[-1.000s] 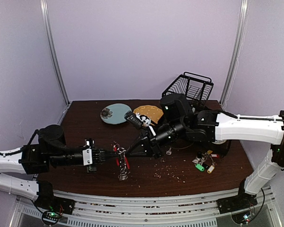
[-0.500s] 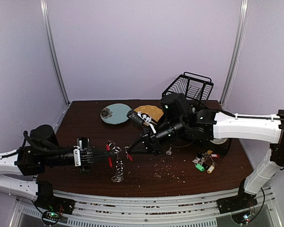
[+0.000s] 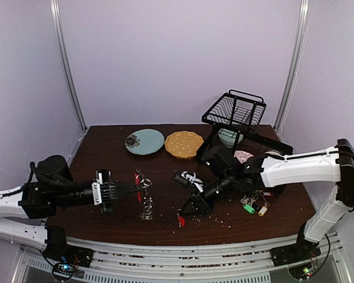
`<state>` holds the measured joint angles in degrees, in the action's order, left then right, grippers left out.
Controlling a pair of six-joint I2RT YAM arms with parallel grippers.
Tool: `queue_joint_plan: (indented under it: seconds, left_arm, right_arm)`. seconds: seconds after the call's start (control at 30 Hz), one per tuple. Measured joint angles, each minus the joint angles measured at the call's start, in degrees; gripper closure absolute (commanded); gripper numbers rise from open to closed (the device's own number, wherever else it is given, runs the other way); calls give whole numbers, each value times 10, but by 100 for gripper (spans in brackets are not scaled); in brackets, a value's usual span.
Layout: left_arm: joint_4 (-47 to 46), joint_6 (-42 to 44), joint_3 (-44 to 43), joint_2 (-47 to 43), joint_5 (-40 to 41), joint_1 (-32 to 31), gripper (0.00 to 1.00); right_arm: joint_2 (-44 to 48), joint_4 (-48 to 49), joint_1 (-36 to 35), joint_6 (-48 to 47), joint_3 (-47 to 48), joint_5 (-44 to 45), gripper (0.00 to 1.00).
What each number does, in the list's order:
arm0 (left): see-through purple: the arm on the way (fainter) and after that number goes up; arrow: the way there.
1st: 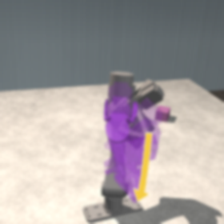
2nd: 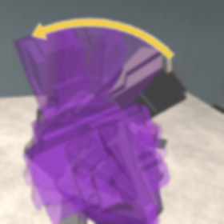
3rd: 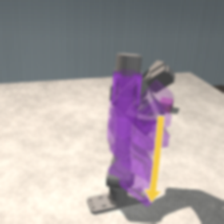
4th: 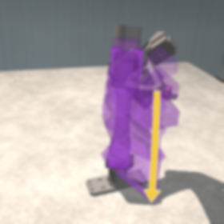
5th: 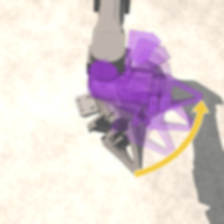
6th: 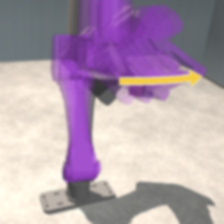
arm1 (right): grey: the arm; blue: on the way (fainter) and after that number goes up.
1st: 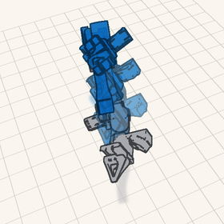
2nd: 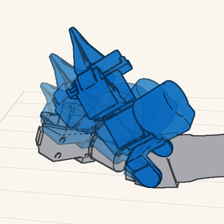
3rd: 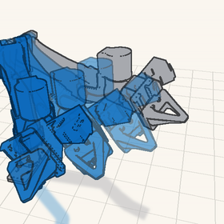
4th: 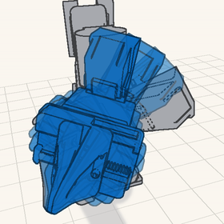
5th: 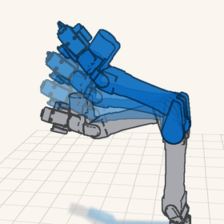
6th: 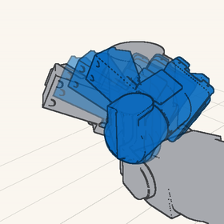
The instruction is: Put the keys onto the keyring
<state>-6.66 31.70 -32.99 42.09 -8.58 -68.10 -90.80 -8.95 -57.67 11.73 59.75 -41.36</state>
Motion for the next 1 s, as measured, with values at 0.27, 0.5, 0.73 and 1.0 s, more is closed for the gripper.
queue_joint_plan:
  seconds: [0.27,0.5,0.73,1.0]
  left_arm:
    - [3,-10,-2,0,-4,0,100]
    - [11,-16,-9,8,-4,0,100]
    - [53,-23,-53,75,-3,0,100]
    - [83,-29,-58,86,-3,0,100]
  right_arm:
    - [-21,11,2,52,-83,46,100]
    - [-44,21,2,73,-94,87,76]
    - [30,-18,-5,43,-56,172,61]
    - [179,106,-93,-121,1,220,73]
